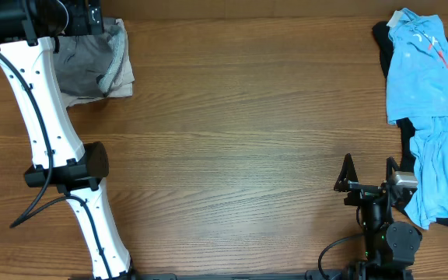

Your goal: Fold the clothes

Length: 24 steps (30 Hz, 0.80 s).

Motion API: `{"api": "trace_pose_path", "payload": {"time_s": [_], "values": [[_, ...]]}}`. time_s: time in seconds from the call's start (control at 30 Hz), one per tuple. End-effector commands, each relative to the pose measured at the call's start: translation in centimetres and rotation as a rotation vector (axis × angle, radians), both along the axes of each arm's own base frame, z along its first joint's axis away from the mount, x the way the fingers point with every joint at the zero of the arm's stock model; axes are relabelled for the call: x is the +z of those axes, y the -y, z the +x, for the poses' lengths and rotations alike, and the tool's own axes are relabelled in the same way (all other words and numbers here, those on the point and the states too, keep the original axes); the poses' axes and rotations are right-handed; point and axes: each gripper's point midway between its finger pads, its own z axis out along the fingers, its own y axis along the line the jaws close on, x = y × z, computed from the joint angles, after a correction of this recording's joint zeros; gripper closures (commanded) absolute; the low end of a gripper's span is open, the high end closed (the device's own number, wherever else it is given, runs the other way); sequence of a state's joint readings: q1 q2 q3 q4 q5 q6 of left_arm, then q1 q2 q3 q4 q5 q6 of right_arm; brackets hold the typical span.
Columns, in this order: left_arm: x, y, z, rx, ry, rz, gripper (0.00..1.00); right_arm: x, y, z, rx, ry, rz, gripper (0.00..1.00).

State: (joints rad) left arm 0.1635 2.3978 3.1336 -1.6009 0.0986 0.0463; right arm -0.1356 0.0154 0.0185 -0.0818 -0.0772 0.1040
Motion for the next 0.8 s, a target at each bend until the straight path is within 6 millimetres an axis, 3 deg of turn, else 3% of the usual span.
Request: {"api": "trace_pose_path", "payload": {"time_s": [0.0, 0.3, 0.43, 0.63, 0.77], "values": [[-0.1, 0.4, 0.2, -0.004, 0.001, -0.012, 0.0, -0.1, 0.0, 0.0, -0.003, 0.006, -0.001, 0.0], [3.8, 0.0, -2.4, 0.024, 0.044, 0.038, 0.0, -0.1, 0.0, 0.0, -0.003, 0.006, -0.001, 0.0], [4.9, 1.5, -3.1, -0.033, 0.104, -0.013, 0.0, -0.1, 0.0, 0.0, -0.003, 0.006, -0.001, 0.0], [4.3, 3.2, -5.7, -0.093, 0.191, -0.044, 0.0, -0.1, 0.0, 0.0, -0.003, 0.006, -0.001, 0.0], [3.4, 3.9, -8.7, -0.123, 0.25, -0.024, 0.0, -0.1, 0.0, 0.0, -0.003, 0.006, -0.001, 0.0]]}}
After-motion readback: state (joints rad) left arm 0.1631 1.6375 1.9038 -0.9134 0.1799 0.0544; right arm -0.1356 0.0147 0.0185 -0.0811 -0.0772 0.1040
